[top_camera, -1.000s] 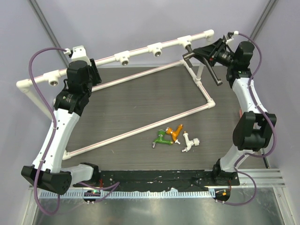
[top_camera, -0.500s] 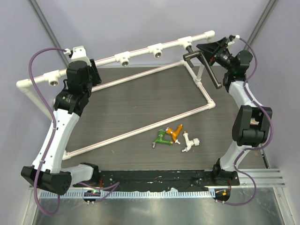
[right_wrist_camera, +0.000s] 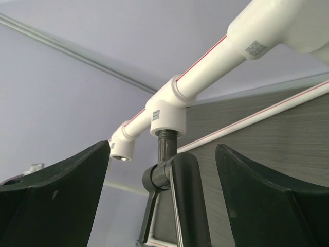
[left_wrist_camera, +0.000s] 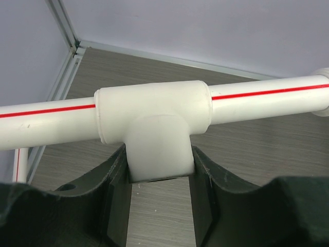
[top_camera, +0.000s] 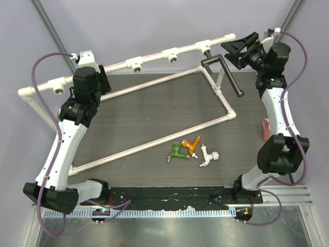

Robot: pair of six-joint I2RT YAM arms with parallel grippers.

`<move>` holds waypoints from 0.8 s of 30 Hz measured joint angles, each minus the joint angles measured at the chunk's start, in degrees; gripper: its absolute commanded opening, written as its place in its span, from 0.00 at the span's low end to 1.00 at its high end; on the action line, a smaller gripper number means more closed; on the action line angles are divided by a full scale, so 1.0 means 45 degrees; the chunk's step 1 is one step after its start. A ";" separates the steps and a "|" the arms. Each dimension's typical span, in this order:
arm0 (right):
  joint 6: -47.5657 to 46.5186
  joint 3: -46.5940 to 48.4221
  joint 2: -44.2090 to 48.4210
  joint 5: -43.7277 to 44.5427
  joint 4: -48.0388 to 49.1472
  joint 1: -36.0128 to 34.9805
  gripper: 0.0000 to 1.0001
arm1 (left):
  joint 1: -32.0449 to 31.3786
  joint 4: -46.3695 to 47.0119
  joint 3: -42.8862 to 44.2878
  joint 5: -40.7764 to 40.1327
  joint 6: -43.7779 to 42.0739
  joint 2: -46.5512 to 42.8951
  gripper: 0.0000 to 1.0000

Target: Install the water faucets

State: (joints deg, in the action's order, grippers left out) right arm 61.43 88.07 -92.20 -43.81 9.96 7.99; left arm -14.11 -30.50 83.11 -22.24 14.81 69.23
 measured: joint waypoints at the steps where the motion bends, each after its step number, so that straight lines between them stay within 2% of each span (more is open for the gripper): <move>1: -0.0724 0.0199 0.0175 0.0359 -0.0782 0.0000 0.90 | 0.0000 -0.0005 0.0000 0.0000 0.0000 0.0000 0.00; 7: -0.4794 0.1700 0.0991 0.3084 -0.5197 -0.0005 0.91 | 0.0010 0.0000 0.0000 0.0005 0.0005 0.0000 0.00; 13: -0.8228 0.2361 0.1933 0.6343 -0.7650 -0.0976 0.91 | 0.0029 0.0000 0.0000 0.0049 0.0005 0.0000 0.00; 18: -1.1074 0.3342 0.2055 0.9471 -0.8796 -0.3721 0.91 | 0.0049 0.0000 0.0000 0.0073 0.0005 0.0000 0.00; 24: -1.4746 0.3439 0.2055 1.3138 -0.9282 -0.7062 0.91 | 0.0058 0.0000 0.0000 0.0092 0.0010 0.0000 0.00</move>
State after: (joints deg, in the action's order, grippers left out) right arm -4.93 103.55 -82.96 15.31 -31.81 -23.79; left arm -13.85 -30.50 83.11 -21.82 14.85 69.23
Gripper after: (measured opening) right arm 0.907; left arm 0.460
